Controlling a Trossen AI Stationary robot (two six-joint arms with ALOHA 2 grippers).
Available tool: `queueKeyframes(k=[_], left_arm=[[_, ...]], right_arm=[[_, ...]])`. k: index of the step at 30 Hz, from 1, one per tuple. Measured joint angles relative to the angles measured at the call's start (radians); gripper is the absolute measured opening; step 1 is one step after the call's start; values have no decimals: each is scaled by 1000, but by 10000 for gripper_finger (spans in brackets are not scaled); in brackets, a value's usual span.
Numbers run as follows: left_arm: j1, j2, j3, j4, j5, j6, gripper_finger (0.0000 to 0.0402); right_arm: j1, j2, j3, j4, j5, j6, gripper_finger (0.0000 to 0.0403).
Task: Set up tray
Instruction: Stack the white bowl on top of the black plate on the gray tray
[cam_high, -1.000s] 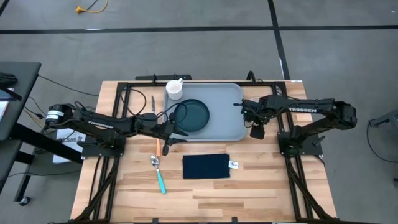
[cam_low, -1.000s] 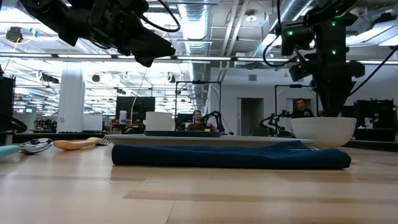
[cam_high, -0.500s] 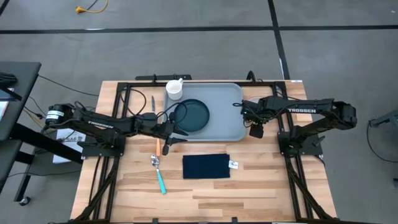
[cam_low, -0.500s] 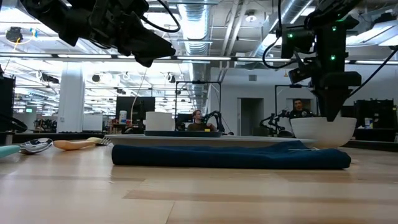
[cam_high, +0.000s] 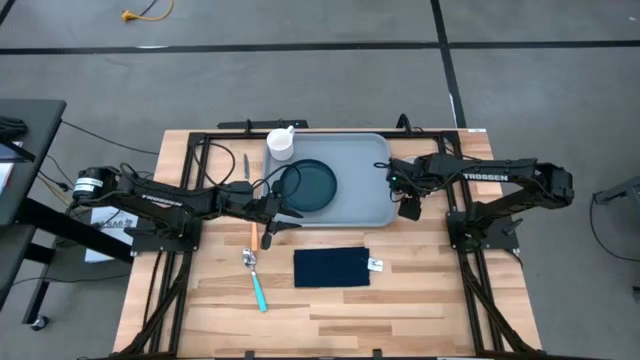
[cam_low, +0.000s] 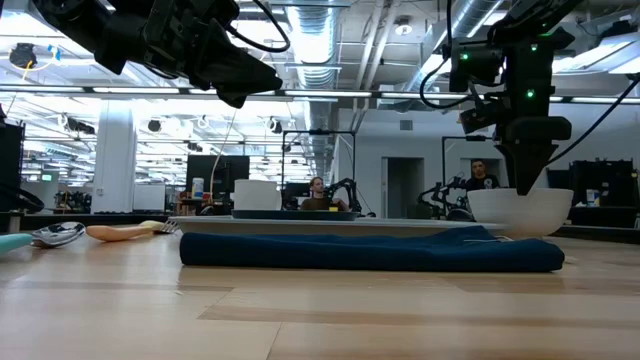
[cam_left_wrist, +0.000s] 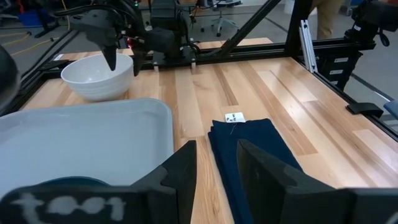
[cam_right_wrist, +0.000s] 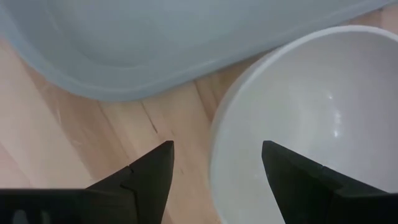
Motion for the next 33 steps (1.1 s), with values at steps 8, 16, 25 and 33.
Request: queueKeyframes(k=[8,16,25,33], left_arm=[[0,0,0,0,0,0,105],[0,0,0,0,0,0,105],[0,0,0,0,0,-1,105],[0,0,0,0,0,-2,105]], right_arm=[[-49,0,0,4,0,-1,237],[-65,0,-13,20,-2,-5,237],[-65,1,-67,36,-1,-11,191],[-65,1,-67,36,-1,-12,76]])
